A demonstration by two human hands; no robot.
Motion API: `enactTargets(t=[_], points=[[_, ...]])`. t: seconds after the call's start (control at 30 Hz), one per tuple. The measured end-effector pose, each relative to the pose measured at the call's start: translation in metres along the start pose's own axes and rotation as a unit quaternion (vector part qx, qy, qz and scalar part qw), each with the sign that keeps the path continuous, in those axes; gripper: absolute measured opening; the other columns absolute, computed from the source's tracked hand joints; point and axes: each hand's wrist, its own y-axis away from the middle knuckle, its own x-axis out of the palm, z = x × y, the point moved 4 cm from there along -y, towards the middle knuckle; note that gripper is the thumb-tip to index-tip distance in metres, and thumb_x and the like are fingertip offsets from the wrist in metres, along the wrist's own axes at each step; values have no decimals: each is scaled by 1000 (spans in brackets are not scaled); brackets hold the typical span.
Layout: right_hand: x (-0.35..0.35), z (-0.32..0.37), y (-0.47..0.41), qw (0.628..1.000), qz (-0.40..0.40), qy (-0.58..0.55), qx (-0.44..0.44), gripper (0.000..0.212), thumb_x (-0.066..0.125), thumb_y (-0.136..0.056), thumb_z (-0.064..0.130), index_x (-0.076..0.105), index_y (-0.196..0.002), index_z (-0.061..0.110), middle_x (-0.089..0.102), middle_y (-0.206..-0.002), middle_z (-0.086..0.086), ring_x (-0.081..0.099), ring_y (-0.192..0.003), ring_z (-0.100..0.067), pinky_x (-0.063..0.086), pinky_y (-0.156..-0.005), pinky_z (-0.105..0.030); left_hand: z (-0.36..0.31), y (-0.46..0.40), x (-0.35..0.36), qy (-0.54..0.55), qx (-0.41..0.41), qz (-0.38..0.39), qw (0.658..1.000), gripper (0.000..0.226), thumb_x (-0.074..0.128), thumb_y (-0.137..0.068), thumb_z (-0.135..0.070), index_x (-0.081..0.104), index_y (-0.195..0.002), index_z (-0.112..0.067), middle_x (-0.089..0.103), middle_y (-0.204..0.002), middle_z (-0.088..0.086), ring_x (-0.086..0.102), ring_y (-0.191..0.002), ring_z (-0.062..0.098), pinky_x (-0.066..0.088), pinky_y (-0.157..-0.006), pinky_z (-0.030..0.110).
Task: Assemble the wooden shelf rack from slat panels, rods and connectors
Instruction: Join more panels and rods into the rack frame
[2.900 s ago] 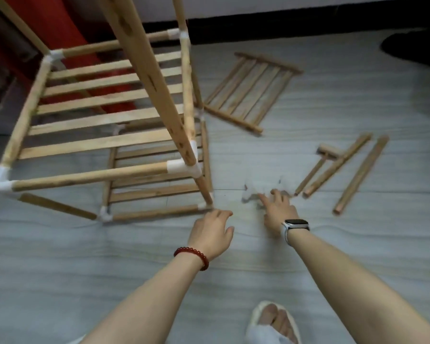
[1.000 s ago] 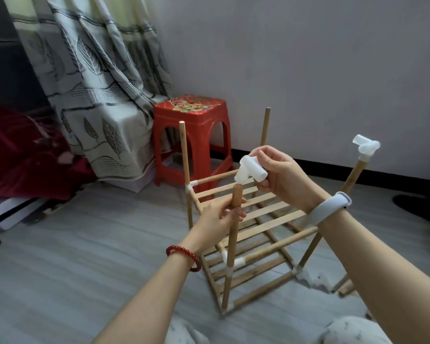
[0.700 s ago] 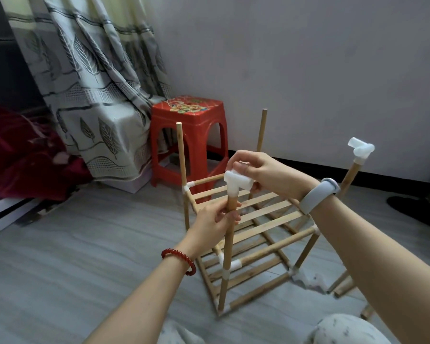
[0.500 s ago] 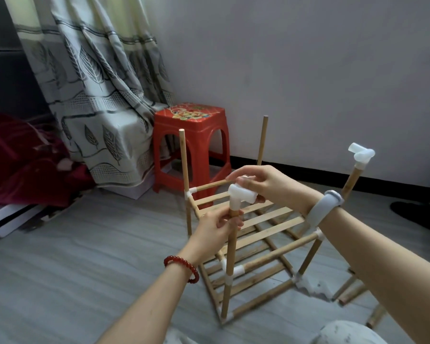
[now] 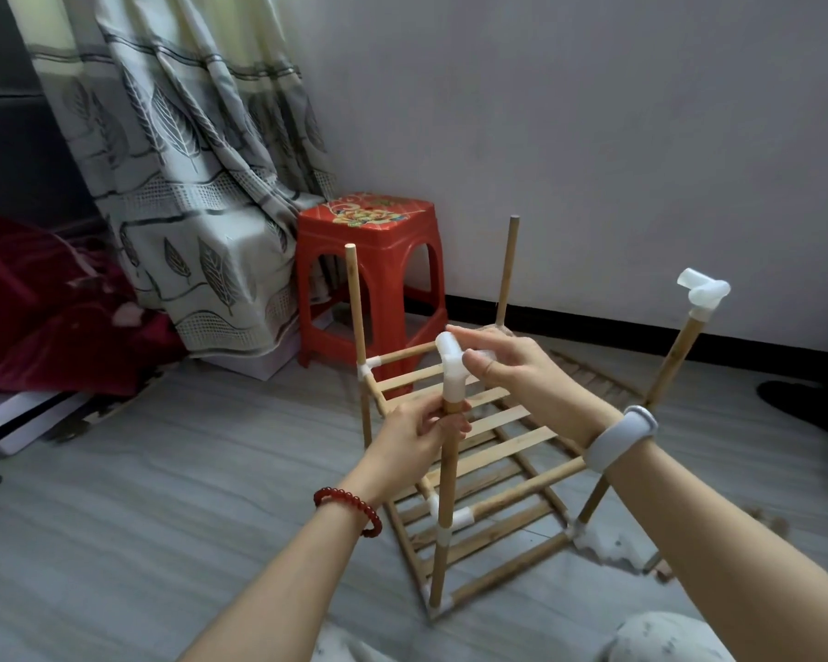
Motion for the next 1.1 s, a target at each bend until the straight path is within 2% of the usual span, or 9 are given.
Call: enactTargets(t=[0.07,0.13,0.23,0.4,0.57,0.7,0.8,0.97,1.1], points=[[3,-1,-1,997,16,-76,15,40,48,-94,26,51,-134,18,56,-125,-4,54,-114,-23,43,-100,-43,0,-1,-1,1,2,-2,1000,16,53,-95,-15,61,-97,-29,68,-95,0,67,-91,8,53,-78,21],[6,-6,-1,991,-22,-133,11,37,50,-92,26,57,-126,12,61,-111,-8,56,-103,-28,42,-95,-48,1,-2,-1,3,2,-1,1000,16,52,-96,-14,61,-97,-28,68,-94,-1,67,-91,8,53,-81,22],[8,-10,-2,983,-50,-176,-1,35,52,-87,30,61,-113,7,60,-95,-5,55,-88,-23,40,-81,-41,0,-4,-1,-4,11,5,1000,18,51,-96,-13,60,-96,-28,67,-94,1,67,-90,8,53,-79,20],[3,-8,-16,995,3,-98,-6,17,48,-96,22,63,-103,19,59,-93,5,55,-82,-9,41,-71,-27,0,-3,-5,-30,8,9,999,19,49,-97,-12,58,-96,-28,67,-92,1,65,-90,6,51,-79,17],[12,-5,-24,997,2,-71,-27,20,45,-98,21,60,-108,13,57,-87,3,54,-65,9,41,-58,-8,4,-4,-11,-50,-15,-40,998,19,49,-97,-12,58,-95,-29,69,-84,-5,67,-88,9,53,-84,30],[19,3,-31,998,-12,-50,-40,19,46,-98,18,58,-111,11,59,-89,5,56,-70,11,42,-62,-6,5,-4,-20,-98,-31,-98,990,19,48,-97,-17,54,-91,-35,66,-88,-6,63,-92,11,53,-86,39],[22,6,-37,999,-15,-26,-32,16,48,-97,19,59,-108,14,59,-92,5,58,-78,3,45,-74,-17,4,-4,-24,-150,-23,-120,981,20,48,-96,-19,52,-88,-37,60,-91,-7,58,-91,10,51,-84,39],[23,5,-31,996,-61,3,-57,23,52,-95,26,59,-113,13,59,-95,9,61,-83,2,48,-72,-12,3,-2,-24,-197,-20,-124,972,23,49,-95,-23,50,-81,-40,53,-94,-7,57,-91,15,50,-80,36],[22,7,-28,998,-44,22,-49,28,51,-95,30,55,-121,18,58,-99,11,60,-93,-6,49,-75,-15,-4,-1,-23,-189,-39,-127,973,12,52,-95,-27,58,-104,-32,56,-99,-11,55,-95,11,44,-75,22]])
